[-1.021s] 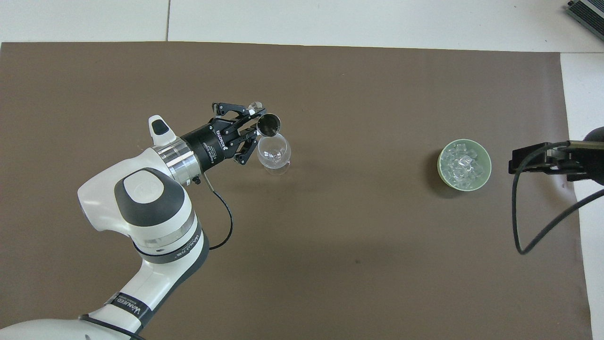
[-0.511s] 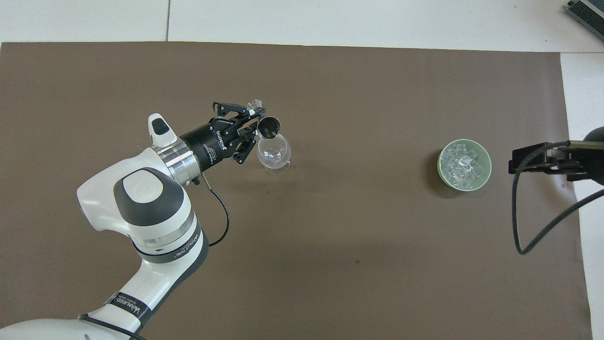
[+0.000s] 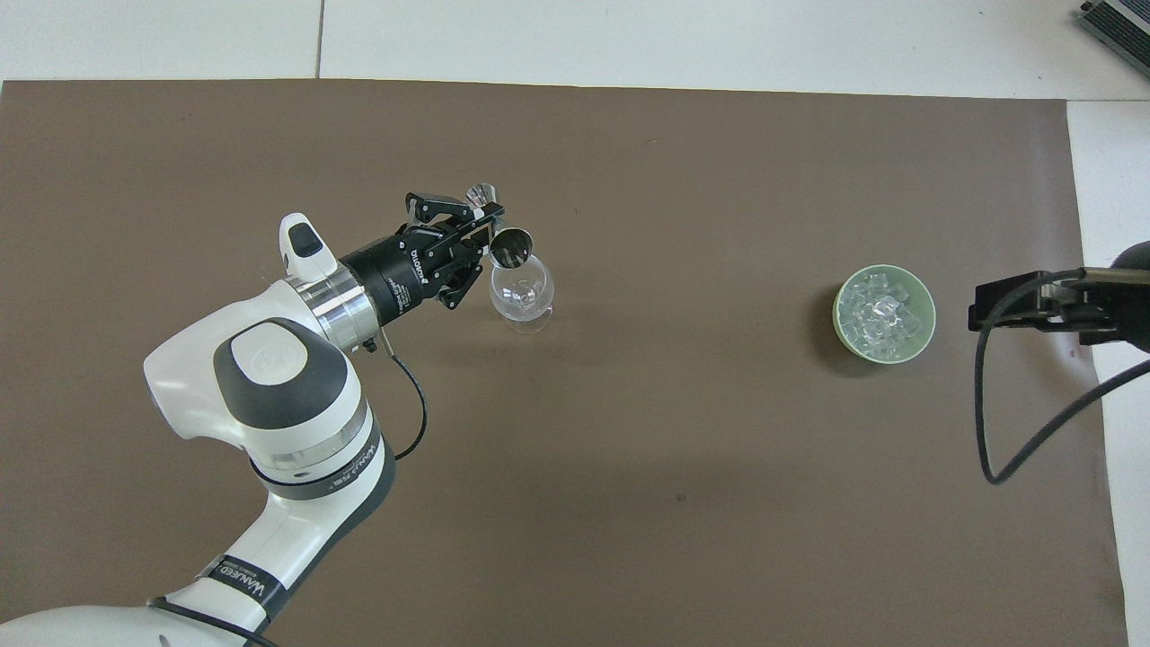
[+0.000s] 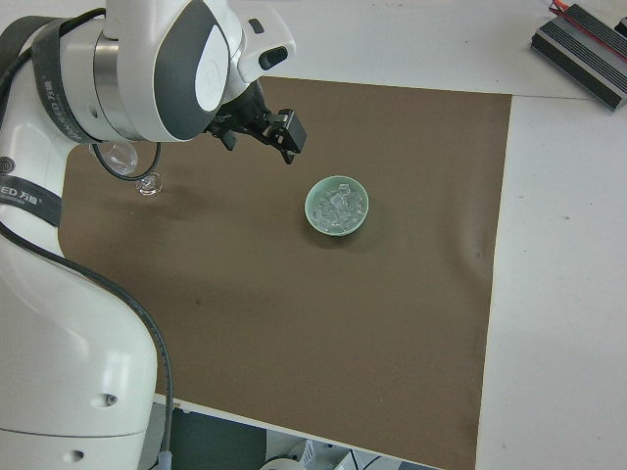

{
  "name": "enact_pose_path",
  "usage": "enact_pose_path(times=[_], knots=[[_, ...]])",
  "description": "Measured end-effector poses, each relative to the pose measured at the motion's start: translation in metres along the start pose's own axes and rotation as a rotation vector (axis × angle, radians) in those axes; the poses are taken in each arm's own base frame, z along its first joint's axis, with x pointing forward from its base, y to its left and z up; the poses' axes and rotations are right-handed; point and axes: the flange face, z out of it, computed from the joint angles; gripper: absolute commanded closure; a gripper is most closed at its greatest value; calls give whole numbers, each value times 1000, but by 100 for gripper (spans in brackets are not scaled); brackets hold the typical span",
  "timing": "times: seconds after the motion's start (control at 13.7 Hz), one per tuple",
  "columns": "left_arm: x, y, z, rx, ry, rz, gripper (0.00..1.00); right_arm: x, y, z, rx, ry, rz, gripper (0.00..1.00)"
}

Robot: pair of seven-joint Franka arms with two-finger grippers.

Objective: Pour wine and add ice with both arms
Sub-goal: 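Position the jigger over the clear glass with the left gripper, then tilt the jigger over the glass with the left gripper to pour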

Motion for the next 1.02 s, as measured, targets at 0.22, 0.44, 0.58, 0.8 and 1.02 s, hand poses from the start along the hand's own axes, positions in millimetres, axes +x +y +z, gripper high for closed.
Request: enact_pose_path(times=[0.22,0.44,0.58,0.8,1.02], knots=[[1,0,0,-1,2,59,100,0,0,0,0,0,0,0],[2,1,-1,-2,4,102,100,0,0,0,0,0,0,0],[2,1,-1,-2,4,125,100,0,0,0,0,0,0,0],[3,1,-1,-2,6,169,100,0,0,0,0,0,0,0],[3,1,-2,-2,11,211,100,0,0,0,0,0,0,0]])
